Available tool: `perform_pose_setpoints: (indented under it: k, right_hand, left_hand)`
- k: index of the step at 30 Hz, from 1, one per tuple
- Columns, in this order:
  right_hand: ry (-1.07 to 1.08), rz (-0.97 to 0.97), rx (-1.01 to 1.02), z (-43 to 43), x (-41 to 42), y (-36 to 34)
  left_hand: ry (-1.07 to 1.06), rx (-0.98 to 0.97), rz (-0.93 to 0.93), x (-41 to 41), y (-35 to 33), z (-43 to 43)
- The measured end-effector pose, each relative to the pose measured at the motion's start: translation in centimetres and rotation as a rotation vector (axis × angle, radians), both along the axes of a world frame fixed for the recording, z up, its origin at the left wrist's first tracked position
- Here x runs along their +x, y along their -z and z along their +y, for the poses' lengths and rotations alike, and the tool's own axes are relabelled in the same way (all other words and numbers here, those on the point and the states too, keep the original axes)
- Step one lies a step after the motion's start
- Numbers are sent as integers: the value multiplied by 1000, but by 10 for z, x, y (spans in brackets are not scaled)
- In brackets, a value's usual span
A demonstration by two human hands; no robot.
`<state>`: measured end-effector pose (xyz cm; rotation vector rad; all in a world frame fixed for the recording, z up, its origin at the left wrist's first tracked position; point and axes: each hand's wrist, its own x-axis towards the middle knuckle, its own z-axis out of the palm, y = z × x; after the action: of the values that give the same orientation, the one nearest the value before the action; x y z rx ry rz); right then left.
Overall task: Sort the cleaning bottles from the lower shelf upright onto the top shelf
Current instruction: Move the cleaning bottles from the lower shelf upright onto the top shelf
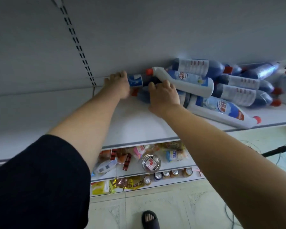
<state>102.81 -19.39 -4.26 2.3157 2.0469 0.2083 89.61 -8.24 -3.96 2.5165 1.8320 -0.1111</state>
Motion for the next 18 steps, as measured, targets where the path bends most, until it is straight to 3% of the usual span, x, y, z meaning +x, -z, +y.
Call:
perform_pose_setpoints:
  k: [3,6,12,18]
  right_hand:
    - [-15,-8,-20,-1,3,-2]
    - [-66,-61,-92,-5,9,-9]
    - [-164,50,-243,-25,12,-24]
    - [-189,92,-181,-35,5,-19]
  left_hand:
    - [25,32,50,-4,-5,-2]
    - [-31,-88,72,-11,-11,-7]
    - [-168,-244,-261,-40,-11,-31]
    - [-262,-352,-313,-88,-13,-59]
